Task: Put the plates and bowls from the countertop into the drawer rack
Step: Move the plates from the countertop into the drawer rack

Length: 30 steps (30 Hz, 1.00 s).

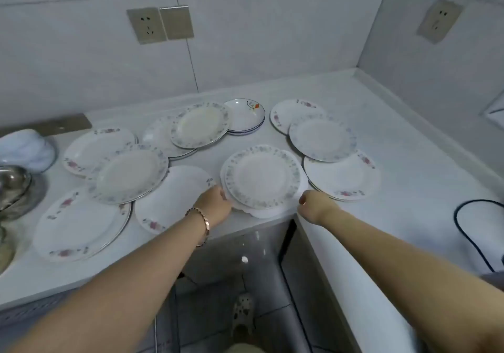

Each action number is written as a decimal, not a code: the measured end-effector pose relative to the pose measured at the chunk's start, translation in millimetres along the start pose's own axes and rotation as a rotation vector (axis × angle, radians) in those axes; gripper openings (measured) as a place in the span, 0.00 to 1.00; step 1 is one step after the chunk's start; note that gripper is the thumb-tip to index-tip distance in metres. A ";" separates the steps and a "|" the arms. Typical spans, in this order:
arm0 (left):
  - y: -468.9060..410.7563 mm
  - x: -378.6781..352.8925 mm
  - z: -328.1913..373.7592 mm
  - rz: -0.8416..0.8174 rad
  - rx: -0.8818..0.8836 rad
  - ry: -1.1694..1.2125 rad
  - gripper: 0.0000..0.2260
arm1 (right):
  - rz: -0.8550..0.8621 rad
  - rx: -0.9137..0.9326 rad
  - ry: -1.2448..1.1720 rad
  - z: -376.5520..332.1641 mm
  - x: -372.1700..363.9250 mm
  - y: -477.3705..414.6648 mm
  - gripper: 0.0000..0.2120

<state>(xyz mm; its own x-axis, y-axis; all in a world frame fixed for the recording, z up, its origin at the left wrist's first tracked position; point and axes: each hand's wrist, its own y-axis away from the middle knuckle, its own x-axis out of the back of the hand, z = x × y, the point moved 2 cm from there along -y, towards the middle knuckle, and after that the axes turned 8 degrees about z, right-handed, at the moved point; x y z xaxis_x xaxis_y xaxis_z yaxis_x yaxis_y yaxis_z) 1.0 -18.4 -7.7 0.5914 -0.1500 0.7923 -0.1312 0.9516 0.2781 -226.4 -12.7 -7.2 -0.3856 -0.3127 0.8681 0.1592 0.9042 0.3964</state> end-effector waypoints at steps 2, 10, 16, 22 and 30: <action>-29.8 -2.4 1.6 0.032 0.013 0.025 0.04 | 0.021 -0.051 -0.049 -1.3 1.0 -25.5 0.18; -173.8 -21.2 2.6 -0.056 0.082 -0.130 0.24 | -0.093 -0.451 -0.278 -2.6 -21.1 -123.1 0.23; -226.8 -43.5 -6.9 -0.284 0.104 -0.113 0.30 | -0.029 -0.708 -0.560 -1.1 -39.6 -153.5 0.18; -232.8 -42.8 -6.3 -0.332 0.103 -0.120 0.29 | 0.003 -0.775 -0.666 -0.4 -43.8 -152.0 0.27; -171.1 -3.6 1.0 -0.156 0.059 0.010 0.19 | 0.068 -0.636 -0.736 7.4 -31.1 -106.6 0.29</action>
<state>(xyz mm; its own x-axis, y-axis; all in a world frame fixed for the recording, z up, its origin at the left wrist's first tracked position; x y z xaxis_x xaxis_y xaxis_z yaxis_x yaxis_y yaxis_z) 20.5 -180.9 -57.6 0.6158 -0.2918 0.7319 -0.0834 0.8996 0.4287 -238.1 -97.2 -78.7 -0.7943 0.1897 0.5772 0.5799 0.5201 0.6271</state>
